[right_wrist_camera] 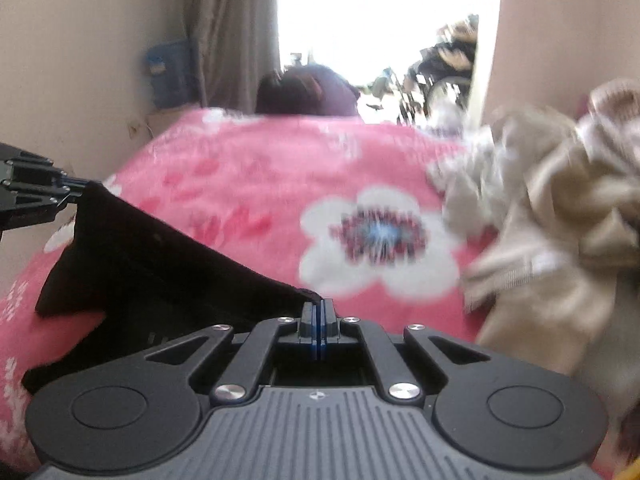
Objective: Fold clothes
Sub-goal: 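Lift the T-shirt with both grippers and lay it flat, then open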
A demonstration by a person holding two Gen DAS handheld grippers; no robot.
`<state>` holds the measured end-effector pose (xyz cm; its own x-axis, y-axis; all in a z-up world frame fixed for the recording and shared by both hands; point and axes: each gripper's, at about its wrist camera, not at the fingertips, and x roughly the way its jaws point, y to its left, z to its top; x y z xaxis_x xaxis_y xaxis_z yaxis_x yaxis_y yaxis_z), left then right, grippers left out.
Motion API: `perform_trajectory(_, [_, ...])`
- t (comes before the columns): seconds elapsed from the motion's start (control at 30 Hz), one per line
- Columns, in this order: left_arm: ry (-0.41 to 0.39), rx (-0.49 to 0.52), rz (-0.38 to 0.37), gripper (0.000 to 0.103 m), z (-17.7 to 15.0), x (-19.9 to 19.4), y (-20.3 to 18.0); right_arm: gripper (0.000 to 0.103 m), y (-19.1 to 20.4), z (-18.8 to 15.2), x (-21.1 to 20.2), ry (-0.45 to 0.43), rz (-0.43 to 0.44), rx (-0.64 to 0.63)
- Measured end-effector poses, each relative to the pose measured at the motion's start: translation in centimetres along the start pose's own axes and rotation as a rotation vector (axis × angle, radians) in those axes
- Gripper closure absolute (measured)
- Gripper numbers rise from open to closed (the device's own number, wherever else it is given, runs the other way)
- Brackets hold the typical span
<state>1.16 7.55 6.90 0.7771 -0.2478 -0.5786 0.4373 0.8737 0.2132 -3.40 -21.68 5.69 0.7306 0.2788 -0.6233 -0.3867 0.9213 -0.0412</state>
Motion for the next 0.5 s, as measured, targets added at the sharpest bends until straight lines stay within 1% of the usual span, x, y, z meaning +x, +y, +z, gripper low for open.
perform_trajectory(0.17, [-0.076,-0.061,0.071,0.102,2.9,2.2,2.5,0.101,-0.4,5.4,3.2,-0.076,-0.022,-0.085])
perform_trajectory(0.27, [-0.083,-0.103,0.116,0.102,4.2,4.2,4.1,0.101,-0.7,8.2,6.0,-0.105,-0.038,-0.101])
perform_trajectory(0.37, [-0.092,-0.109,0.165,0.102,5.2,6.4,5.5,0.101,-1.0,10.3,9.2,-0.124,-0.056,-0.106])
perform_trajectory(0.5, [-0.104,-0.125,0.212,0.102,6.1,8.6,7.0,0.101,-1.2,12.0,13.7,-0.131,-0.066,-0.109])
